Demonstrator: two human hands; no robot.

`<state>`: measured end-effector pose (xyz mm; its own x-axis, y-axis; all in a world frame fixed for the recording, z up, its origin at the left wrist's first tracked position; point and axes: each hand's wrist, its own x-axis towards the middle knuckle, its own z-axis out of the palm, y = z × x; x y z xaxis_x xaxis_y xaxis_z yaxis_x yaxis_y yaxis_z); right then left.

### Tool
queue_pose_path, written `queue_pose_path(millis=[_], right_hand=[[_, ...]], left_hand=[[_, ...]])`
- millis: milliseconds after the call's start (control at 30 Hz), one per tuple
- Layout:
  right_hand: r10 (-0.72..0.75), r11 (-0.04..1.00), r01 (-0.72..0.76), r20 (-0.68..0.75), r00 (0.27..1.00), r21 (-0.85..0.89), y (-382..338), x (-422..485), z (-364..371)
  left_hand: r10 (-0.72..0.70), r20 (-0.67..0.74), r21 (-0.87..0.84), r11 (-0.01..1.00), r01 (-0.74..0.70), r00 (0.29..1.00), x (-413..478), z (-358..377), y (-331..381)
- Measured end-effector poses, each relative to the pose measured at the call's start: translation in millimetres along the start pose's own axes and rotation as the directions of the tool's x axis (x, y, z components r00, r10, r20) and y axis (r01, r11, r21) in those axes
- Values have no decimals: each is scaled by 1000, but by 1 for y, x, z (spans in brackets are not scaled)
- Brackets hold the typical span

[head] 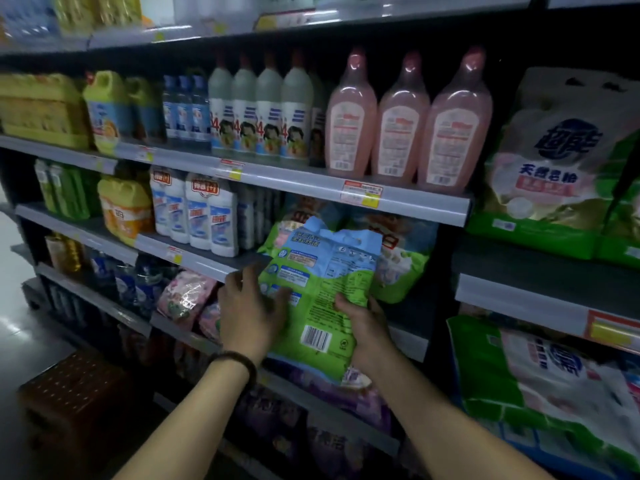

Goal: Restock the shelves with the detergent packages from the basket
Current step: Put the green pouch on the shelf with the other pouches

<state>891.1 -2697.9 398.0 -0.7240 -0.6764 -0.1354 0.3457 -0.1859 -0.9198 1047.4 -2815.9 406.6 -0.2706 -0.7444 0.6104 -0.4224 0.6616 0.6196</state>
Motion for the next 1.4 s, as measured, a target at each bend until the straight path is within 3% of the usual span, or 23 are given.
queue_pose_path(millis=[100, 267, 400, 467, 567, 667, 800, 900, 1000, 1267, 1400], right_hand=[[-56, 998, 56, -30, 998, 11, -6, 31, 28], [-162, 986, 164, -54, 985, 28, -20, 86, 76], [-260, 963, 266, -91, 961, 49, -39, 129, 109], [-260, 966, 260, -84, 962, -13, -35, 168, 112], [-234, 922, 224, 9, 972, -316, -17, 206, 98], [-201, 839, 253, 157, 967, -483, -25, 180, 97], [-129, 784, 203, 167, 978, -586, -31, 177, 97], [-200, 678, 210, 99, 975, -704, -31, 147, 90], [-258, 528, 287, 170, 951, -800, -39, 111, 72], [-185, 331, 372, 327, 927, -868, -61, 34, 6], [-167, 335, 376, 339, 926, -864, -71, -18, -37]], left_hand=[[191, -67, 177, 968, -177, 979, 2, 18, 2], [37, 12, 222, 974, -39, 999, 25, 55, -5], [101, 118, 153, 981, -118, 988, 58, 82, -16], [107, 161, 184, 973, -136, 981, 77, 95, -20], [-13, 325, 252, 965, -73, 946, 92, 114, -30], [-63, 367, 326, 943, -66, 928, 92, 119, -37], [-59, 369, 422, 900, -111, 927, 98, 111, -35], [-144, 430, 451, 889, -74, 891, 94, 106, -22], [-213, 437, 445, 895, -4, 874, 85, 101, 0], [-91, 507, 329, 940, -94, 857, 9, 62, 72], [-10, 607, 191, 972, -134, 794, -29, 47, 110]])
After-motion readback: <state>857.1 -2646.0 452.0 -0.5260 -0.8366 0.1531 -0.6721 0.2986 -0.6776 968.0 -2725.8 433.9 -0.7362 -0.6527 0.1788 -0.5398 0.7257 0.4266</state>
